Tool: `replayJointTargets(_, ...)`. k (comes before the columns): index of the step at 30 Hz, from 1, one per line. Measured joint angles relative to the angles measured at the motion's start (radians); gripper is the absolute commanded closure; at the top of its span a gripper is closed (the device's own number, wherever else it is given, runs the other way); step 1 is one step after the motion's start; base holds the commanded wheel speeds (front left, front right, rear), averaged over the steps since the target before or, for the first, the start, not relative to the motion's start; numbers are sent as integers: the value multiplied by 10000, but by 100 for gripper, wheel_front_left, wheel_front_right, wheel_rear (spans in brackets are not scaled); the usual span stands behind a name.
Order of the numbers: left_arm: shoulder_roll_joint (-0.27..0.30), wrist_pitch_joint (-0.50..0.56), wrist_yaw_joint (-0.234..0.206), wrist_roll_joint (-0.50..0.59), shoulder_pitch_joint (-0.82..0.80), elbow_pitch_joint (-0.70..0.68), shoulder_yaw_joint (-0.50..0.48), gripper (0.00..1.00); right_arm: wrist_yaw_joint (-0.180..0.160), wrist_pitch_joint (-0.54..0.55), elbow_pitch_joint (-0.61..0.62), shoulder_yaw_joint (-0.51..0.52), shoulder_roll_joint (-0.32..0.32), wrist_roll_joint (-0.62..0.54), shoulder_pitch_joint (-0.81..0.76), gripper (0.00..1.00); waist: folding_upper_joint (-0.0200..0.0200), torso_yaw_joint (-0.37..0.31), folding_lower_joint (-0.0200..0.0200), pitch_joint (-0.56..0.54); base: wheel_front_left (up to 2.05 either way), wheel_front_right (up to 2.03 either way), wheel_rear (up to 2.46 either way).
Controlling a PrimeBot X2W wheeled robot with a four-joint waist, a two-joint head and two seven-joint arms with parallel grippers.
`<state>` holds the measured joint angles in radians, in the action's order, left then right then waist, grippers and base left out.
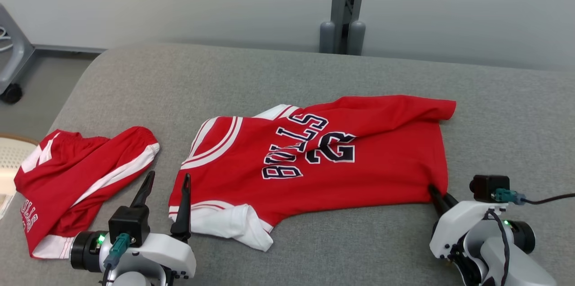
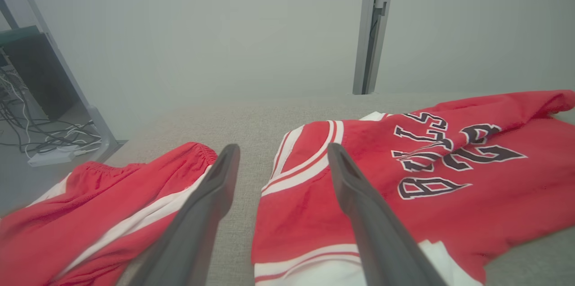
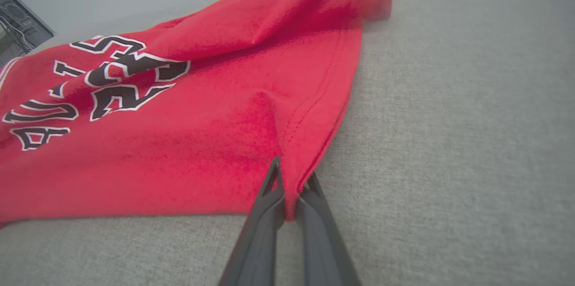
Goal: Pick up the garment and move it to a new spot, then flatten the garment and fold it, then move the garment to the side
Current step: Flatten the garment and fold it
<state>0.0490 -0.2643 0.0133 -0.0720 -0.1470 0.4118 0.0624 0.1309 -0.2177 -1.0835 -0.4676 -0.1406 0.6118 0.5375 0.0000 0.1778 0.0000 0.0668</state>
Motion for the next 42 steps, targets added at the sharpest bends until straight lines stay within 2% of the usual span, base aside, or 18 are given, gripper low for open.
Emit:
replayJointTargets(11,-6,0,-178,-347,437,13,238,0,0,619,773,-995,-725,1967,-1120,100,0,-651,0,-784,0,0,0)
replayJointTargets(18,-4,0,-326,-539,627,-27,451,0,0,1530,1095,-1294,-1377,2677,-1731,100,0,-983,0,-1148,0,0,0)
replayJointTargets(27,-6,0,-497,-815,724,-82,767,0,2,2740,1647,-1498,-2013,2865,-1950,100,0,-1079,0,-1289,0,0,0)
replayJointTargets(31,-13,0,-508,-876,740,-84,922,0,0,2894,2192,-1379,-2011,2961,-1685,100,0,-979,0,-1271,0,0,0)
replayJointTargets(35,-8,0,-495,-874,730,-29,972,0,0,2932,2546,-1112,-1722,3150,-1071,100,0,-750,0,-1215,0,0,0)
replayJointTargets(42,-6,0,-393,-759,610,105,997,0,0,2859,1919,-1064,-1187,2909,-15,100,0,-82,0,-1072,0,0,0)
